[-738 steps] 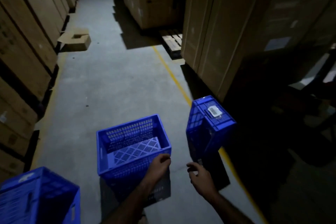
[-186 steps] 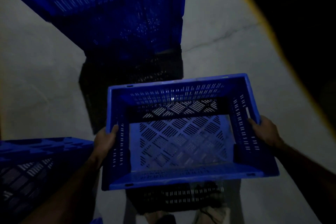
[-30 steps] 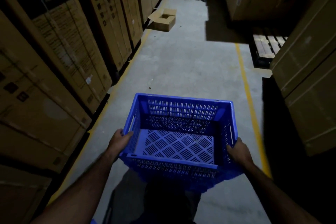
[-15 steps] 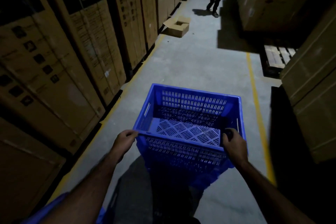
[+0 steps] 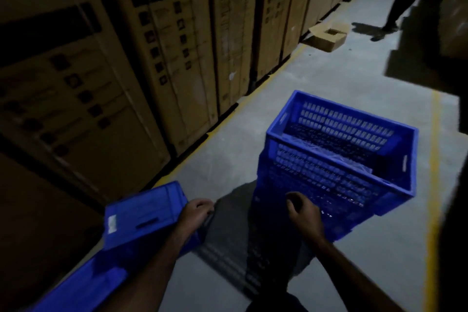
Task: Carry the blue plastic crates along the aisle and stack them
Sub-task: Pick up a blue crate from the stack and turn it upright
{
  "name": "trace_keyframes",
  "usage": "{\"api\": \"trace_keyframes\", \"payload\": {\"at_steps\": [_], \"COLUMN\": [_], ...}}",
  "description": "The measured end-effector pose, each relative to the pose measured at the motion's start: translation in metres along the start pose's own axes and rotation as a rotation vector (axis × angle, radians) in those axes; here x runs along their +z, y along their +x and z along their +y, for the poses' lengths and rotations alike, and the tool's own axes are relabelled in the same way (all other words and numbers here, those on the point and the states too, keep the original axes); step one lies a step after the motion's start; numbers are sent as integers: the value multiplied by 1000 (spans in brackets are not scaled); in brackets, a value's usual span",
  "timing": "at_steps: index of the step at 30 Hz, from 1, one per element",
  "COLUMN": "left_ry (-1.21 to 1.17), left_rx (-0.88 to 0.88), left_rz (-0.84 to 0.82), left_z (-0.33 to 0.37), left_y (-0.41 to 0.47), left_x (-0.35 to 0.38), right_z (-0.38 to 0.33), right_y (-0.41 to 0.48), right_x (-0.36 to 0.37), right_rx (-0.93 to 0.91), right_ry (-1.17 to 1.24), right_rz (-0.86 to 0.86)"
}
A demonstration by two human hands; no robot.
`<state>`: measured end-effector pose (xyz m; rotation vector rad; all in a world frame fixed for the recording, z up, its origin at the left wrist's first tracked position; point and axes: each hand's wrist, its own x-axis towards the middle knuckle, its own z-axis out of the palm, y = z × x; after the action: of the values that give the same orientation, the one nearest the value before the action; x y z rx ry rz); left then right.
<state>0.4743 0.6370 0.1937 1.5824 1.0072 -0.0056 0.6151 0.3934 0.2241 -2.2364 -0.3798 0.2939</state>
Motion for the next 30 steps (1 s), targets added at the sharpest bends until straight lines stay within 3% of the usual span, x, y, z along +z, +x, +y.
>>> {"api": "trace_keyframes", "payload": {"at_steps": [6, 13, 21, 26, 30], "left_ry": [-106, -101, -88, 25, 135], "left_rx": [-96, -140, -233, -263, -261], "left_rz": [123, 204, 299, 245, 103], "left_z": [-47, -81, -122, -134, -153], "left_y": [-30, -51, -57, -28, 24], "left_x": [-29, -48, -83, -105, -128], "right_z": [-35, -59, -86, -100, -97], "right_y": [-22, -27, -35, -34, -23], "right_x": [44, 95, 152, 187, 242], "right_rx": [-124, -148, -250, -221, -111], "right_ry": [-75, -102, -167, -210, -253], "right_rz": [-283, -557, -692, -748, -700]}}
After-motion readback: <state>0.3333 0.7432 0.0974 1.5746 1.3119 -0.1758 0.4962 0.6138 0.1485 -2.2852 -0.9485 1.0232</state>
